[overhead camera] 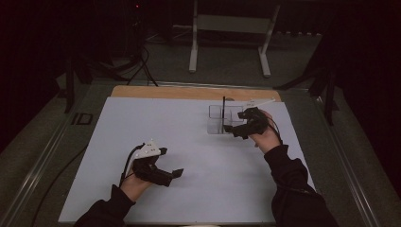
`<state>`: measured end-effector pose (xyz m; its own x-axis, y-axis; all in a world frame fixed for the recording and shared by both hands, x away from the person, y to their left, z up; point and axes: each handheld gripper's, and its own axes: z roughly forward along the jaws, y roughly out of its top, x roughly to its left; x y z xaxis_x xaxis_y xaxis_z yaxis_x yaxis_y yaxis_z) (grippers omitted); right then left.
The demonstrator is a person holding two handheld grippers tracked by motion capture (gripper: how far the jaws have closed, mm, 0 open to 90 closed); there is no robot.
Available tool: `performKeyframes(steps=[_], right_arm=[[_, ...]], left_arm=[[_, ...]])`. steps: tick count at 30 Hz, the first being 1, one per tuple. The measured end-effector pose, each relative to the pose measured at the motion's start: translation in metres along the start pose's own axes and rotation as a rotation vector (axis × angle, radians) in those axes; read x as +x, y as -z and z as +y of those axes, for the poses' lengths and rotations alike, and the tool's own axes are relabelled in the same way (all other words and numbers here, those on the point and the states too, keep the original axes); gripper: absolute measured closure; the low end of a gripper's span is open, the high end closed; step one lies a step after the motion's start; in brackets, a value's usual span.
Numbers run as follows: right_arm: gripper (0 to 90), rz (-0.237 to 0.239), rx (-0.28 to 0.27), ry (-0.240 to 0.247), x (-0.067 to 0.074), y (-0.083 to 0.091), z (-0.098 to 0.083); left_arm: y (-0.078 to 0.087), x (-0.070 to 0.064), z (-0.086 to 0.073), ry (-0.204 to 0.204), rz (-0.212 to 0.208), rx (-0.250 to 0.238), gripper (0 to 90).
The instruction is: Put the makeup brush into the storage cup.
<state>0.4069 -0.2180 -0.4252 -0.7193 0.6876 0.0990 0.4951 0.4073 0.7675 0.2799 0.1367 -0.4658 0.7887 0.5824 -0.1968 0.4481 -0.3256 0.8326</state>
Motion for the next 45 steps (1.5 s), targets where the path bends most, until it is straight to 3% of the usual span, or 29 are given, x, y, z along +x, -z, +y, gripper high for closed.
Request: performKeyframes(steps=[1, 6, 13, 19, 22, 27, 34, 38, 45], right_arm=[[11.7, 0.008, 0.001, 0.001, 0.001, 0.001, -0.002], [10.9, 0.023, 0.011, 0.005, 0.006, 0.004, -0.012], [10.9, 0.051, 0.015, 0.003, 0.012, 0.009, -0.032], [10.9, 0.076, 0.002, 0.019, 0.021, 0.013, -0.050], [10.9, 0.077, -0.004, 0.038, 0.026, 0.016, -0.058], [10.9, 0.098, -0.007, 0.032, 0.032, 0.020, -0.072], [11.0, 0.120, -0.038, 0.011, 0.037, 0.026, -0.092], [11.3, 0.137, -0.034, 0.009, 0.038, 0.028, -0.105], [11.3, 0.146, -0.005, 0.024, 0.044, 0.033, -0.124]], left_arm=[[0.001, 0.001, 0.000, -0.005, -0.016, 0.006, 0.8], [0.008, 0.004, 0.000, -0.025, -0.021, 0.023, 0.9], [0.018, 0.010, -0.006, -0.059, -0.067, 0.016, 0.9], [0.026, 0.015, -0.013, -0.065, -0.070, 0.035, 0.9], [0.031, 0.017, -0.018, -0.068, -0.073, 0.029, 0.9], [0.039, 0.020, -0.025, -0.089, -0.068, 0.008, 0.9], [0.048, 0.026, -0.037, -0.071, -0.075, 0.004, 0.9], [0.053, 0.029, -0.044, -0.083, -0.074, -0.026, 0.9], [0.057, 0.034, -0.056, -0.058, -0.100, -0.004, 0.9]])
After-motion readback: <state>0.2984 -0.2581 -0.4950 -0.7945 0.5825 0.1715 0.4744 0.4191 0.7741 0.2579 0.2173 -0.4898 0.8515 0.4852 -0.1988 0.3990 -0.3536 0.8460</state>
